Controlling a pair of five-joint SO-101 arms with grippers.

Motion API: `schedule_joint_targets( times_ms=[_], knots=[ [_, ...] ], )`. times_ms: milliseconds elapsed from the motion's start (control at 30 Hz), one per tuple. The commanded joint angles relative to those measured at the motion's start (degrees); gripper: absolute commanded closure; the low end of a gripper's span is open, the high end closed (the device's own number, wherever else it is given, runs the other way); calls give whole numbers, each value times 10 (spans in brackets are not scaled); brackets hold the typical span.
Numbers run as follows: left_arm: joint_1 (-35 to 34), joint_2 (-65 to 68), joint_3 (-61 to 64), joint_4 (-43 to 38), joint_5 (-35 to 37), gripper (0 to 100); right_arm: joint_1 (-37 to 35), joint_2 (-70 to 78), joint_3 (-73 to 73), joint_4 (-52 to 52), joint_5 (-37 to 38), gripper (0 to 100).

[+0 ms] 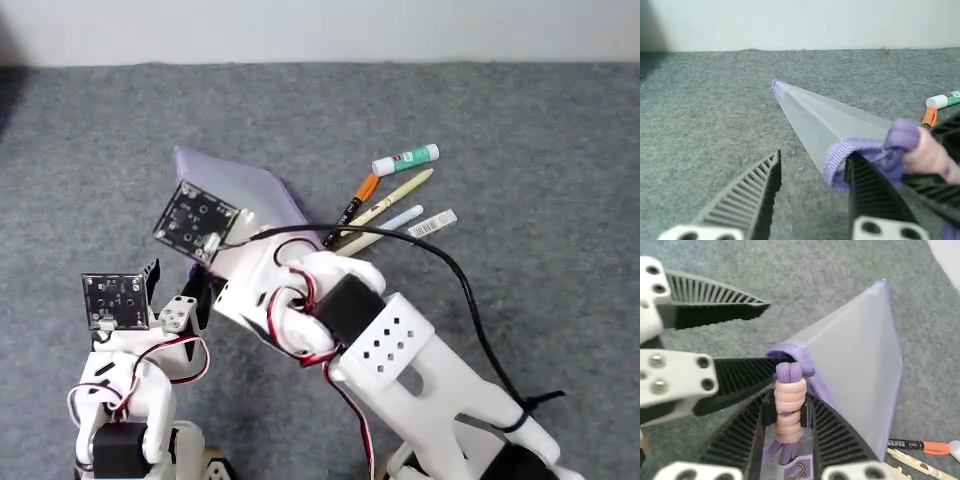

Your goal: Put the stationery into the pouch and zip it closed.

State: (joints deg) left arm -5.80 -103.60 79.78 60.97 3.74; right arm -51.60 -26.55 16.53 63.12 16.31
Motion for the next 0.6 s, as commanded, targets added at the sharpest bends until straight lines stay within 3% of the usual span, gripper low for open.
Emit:
schedule_joint_targets(
  times_ms=[0,267,567],
  knots=[
    [0,-3,-2,-16,-7,803,-21,-28,-4,1,5,991],
    [25,-4,22,-16,-50,919,-64,-29,-4,50,3,991],
    [32,-4,51,-16,-47,929,-65,-73,15,85,2,991]
  ],
)
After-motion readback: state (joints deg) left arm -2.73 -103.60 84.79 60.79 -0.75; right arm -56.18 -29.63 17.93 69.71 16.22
